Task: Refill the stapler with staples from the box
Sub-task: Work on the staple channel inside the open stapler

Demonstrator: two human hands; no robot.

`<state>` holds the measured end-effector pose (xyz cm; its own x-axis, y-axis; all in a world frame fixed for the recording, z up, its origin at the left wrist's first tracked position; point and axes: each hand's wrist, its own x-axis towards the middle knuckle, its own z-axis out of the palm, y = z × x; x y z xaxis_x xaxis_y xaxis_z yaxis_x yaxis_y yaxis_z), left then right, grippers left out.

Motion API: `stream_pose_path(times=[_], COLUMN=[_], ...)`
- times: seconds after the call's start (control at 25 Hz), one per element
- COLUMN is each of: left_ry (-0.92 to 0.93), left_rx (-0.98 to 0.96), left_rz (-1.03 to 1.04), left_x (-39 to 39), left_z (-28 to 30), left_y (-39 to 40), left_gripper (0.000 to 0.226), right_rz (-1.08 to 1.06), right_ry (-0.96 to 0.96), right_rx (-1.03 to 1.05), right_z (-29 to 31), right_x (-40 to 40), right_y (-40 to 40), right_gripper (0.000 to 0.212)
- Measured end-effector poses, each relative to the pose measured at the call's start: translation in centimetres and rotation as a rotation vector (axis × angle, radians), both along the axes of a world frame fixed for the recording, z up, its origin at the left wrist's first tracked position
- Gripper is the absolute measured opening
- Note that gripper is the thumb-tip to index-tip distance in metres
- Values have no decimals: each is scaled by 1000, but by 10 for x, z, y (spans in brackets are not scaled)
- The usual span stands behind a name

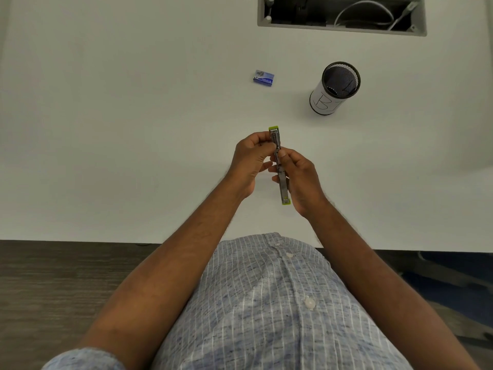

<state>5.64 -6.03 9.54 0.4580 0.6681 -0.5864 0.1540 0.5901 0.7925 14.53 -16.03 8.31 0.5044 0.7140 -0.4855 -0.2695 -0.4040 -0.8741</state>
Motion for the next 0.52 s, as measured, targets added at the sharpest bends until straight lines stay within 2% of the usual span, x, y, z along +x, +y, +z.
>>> stream_pose_path(times=[0.24, 0.36, 0.52], left_ry=[13, 43, 72], left_rx=[55, 86, 154], left_rz=[31, 72, 84], left_x=[2, 4, 3], left_z=[3, 6, 8], left_y=[-2, -3, -7], left_gripper=[17, 11, 13], right_rz=[4, 15, 27], right_ry=[46, 34, 19], right_rx=[3, 16, 40], right_z=[0, 2, 5], right_x=[3, 2, 0], right_y=[1, 1, -2], right_gripper=[35, 34, 31])
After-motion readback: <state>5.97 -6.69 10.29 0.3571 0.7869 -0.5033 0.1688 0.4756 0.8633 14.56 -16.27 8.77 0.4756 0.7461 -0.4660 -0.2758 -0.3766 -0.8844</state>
